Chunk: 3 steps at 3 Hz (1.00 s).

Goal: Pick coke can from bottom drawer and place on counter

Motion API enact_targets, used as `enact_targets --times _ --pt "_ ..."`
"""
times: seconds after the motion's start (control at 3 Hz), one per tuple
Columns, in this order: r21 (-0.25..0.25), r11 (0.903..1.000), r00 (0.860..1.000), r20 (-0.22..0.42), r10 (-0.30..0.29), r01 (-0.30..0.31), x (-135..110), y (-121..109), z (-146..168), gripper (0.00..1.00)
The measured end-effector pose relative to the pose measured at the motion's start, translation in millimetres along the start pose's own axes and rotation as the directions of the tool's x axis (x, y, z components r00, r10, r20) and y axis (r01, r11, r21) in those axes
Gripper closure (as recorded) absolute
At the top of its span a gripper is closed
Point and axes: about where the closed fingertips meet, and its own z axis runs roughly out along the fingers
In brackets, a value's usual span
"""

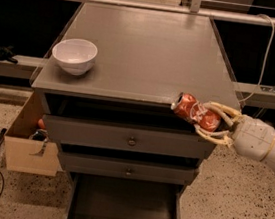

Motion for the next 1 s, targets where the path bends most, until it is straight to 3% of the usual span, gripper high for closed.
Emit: enact_targets --times 0.33,0.67,1.0 --pt "-0.023 0.9977 0.998 0.019 -0.063 0.064 -24.2 -16.7 7.5 1.00" --pt "-0.090 0.9777 0.981 0.052 -0.186 0.190 -84.1 -57.7 24.8 1.00" --pt "-0.091 0.9777 0.981 0.052 -0.185 0.189 -84.0 -57.0 25.3 1.00"
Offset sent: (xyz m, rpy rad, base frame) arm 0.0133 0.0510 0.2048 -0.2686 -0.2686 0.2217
